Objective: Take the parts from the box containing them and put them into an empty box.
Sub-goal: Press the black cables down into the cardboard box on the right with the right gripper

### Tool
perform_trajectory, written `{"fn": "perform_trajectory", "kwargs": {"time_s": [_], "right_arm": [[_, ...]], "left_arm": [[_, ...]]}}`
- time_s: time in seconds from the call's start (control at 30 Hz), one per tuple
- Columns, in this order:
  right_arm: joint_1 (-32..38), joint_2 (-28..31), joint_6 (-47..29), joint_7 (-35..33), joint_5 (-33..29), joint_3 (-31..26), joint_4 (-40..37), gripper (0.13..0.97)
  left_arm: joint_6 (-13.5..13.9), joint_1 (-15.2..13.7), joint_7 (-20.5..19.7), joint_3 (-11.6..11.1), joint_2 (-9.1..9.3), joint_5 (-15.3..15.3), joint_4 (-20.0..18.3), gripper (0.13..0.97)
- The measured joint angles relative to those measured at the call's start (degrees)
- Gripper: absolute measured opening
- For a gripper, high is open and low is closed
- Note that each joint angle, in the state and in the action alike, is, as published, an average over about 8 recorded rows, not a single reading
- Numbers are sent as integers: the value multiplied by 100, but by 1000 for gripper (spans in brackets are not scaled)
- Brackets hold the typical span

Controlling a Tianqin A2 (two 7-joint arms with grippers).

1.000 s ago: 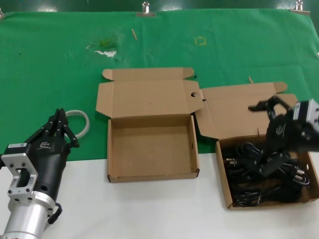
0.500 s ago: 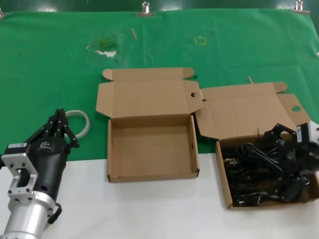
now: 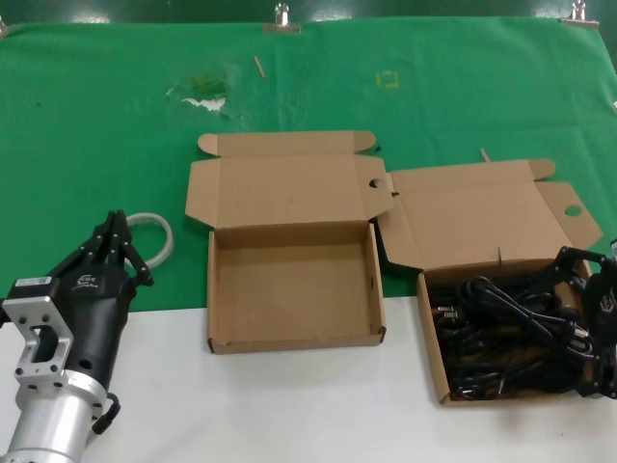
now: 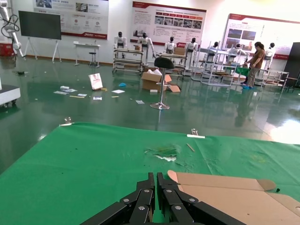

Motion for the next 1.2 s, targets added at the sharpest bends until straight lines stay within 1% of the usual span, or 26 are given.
{"fn": "perform_trajectory", "kwargs": {"time_s": [0.07,0.17,0.3,0.4,0.53,0.73,1.2], "right_arm": [[29,-29,-21,160,-34,-4,-27,966],[1,-143,123,597,-84,37,-112,966],[-90,-373,580,1218,-215,112,-324,966],[-128,-540,967,1404,-385,127,-541,966],[-118,-706,1302,1349,-563,112,-811,966],[-66,-884,1547,1120,-708,81,-1098,966],[-183,-1057,1796,1044,-792,86,-1026,966]], "left_arm": [[0,0,0,0,0,0,0,156],[0,0,0,0,0,0,0,156],[0,0,0,0,0,0,0,156],[0,0,0,0,0,0,0,156],[0,0,0,0,0,0,0,156],[0,0,0,0,0,0,0,156],[0,0,0,0,0,0,0,156]]}}
